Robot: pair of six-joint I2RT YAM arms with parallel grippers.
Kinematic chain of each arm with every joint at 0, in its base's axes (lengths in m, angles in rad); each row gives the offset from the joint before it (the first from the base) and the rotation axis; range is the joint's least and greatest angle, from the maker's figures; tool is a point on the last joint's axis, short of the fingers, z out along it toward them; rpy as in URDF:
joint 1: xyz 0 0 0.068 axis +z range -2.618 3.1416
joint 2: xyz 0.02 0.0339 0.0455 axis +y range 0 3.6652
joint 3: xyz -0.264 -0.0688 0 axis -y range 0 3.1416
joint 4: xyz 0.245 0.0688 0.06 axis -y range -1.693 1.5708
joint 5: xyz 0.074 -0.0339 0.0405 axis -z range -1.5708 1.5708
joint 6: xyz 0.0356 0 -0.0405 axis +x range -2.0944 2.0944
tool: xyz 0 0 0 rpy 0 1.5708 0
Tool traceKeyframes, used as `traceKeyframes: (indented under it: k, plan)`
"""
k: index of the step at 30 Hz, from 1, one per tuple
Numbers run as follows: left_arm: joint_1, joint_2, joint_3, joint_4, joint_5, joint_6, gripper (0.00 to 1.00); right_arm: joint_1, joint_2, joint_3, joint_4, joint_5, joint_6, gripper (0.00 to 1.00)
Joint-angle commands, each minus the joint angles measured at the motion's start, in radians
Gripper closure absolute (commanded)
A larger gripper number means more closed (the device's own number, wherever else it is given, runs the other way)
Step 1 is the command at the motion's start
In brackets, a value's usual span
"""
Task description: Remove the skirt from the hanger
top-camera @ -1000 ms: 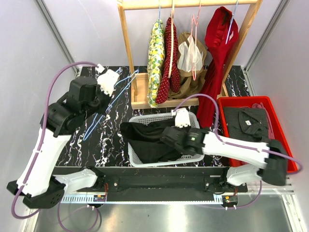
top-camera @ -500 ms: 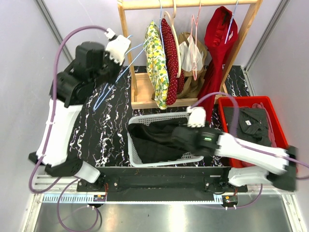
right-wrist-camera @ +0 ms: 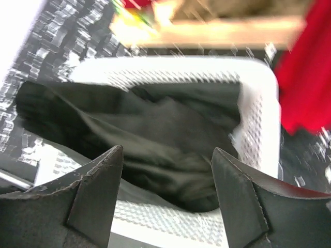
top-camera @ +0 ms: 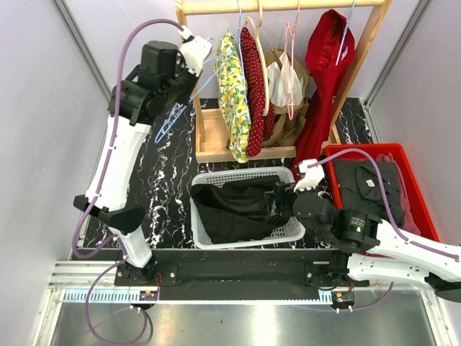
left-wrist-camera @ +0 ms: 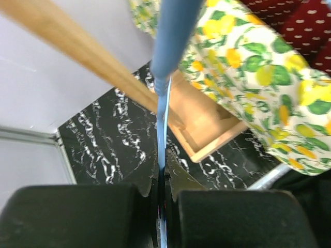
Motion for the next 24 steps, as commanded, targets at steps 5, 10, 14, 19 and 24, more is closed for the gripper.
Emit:
traceKeyframes:
  k: [5,10,14,19,24]
  plan:
    - [0.047,-0.341,-0.195,0.050,0.069,0.012,1.00,0.007,0.228,0.270,0.537,0.010,-0.479,0.20]
    - [0.038,-0.421,-0.161,-0.153,0.131,0.009,1.00,-0.059,0.428,0.468,0.674,0.027,-0.529,0.18]
    - [0.038,-0.542,-0.238,-0.219,0.224,0.002,1.00,-0.180,0.535,0.585,0.678,-0.077,-0.455,0.18]
    - [0.038,-0.642,-0.383,-0.262,0.239,0.012,1.00,-0.192,0.562,0.685,0.783,-0.160,-0.519,0.20]
    - [0.038,-0.690,-0.439,-0.254,0.262,-0.001,1.00,-0.192,0.620,0.794,0.766,-0.204,-0.510,0.21]
